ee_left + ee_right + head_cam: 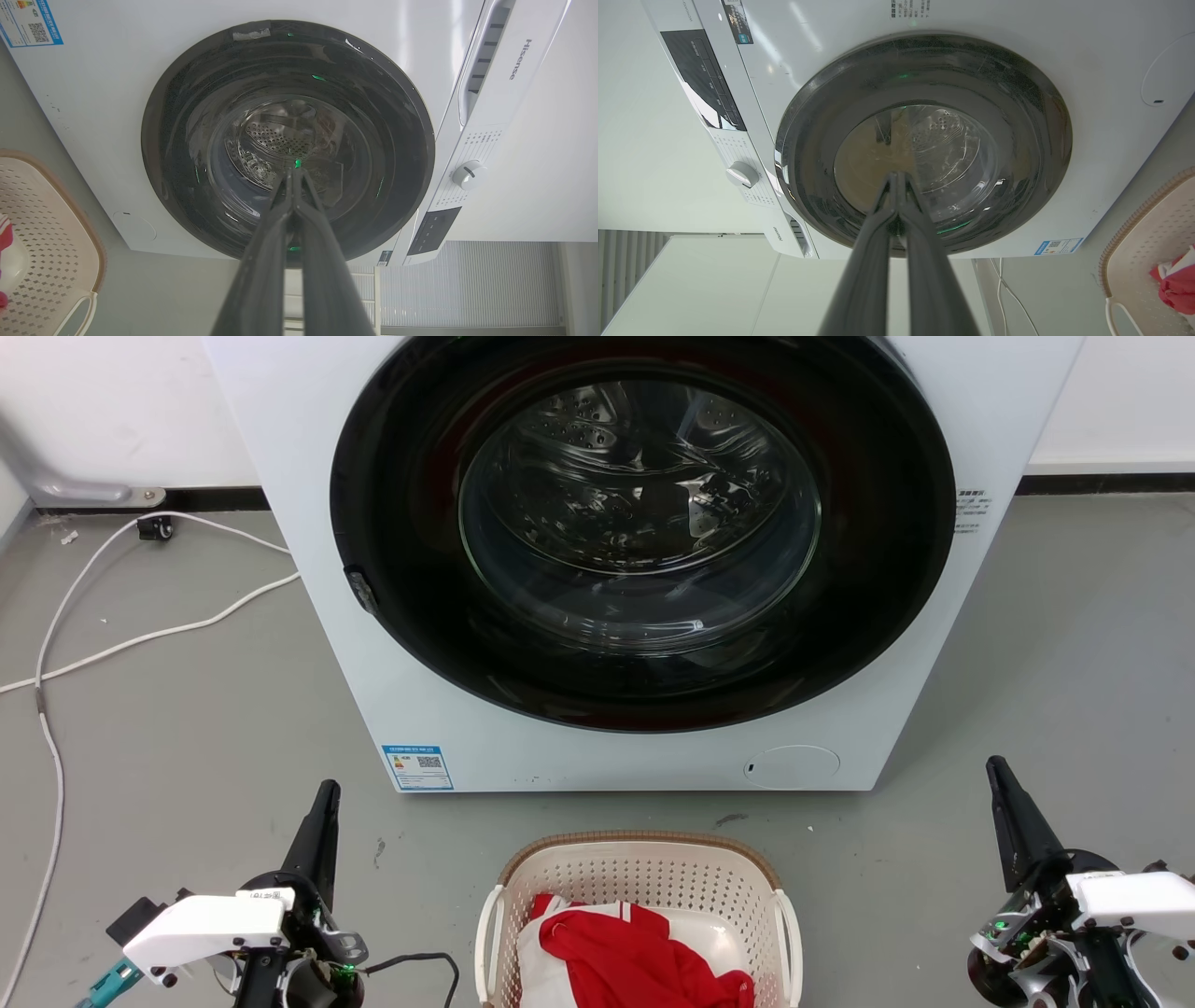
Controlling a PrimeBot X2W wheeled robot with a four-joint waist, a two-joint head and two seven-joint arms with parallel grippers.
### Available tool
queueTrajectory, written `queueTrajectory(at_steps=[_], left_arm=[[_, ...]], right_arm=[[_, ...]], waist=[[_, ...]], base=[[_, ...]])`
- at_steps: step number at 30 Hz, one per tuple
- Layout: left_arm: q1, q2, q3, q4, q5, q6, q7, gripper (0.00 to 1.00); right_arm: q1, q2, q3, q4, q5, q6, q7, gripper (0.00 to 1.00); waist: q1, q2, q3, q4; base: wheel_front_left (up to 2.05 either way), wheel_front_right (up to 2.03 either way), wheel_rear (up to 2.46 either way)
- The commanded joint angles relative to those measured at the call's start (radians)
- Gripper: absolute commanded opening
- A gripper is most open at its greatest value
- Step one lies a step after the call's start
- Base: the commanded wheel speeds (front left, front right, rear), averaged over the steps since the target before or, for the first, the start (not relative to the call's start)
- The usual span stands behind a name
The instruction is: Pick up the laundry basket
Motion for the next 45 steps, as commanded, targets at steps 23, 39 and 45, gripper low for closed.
queueTrajectory(at_steps=[23,39,45], left_arm=[[-0.009,-0.003,0.006,0.001,0.007,-0.002,0.003,0.0],[-0.01,-0.003,0.007,0.002,0.008,-0.002,0.004,0.0],[-0.01,-0.004,0.007,0.002,0.008,-0.002,0.005,0.0]], right_arm=[[-0.012,0.006,-0.005,0.001,-0.004,0.0,0.006,0.0],[-0.012,0.007,-0.006,0.001,-0.006,0.0,0.006,0.0],[-0.012,0.007,-0.007,0.001,-0.006,0.0,0.007,0.0]], waist=[[0.0,0.0,0.0,0.0],[0.0,0.0,0.0,0.0],[0.0,0.0,0.0,0.0]], base=[[0.0,0.0,0.0],[0.0,0.0,0.0],[0.0,0.0,0.0]])
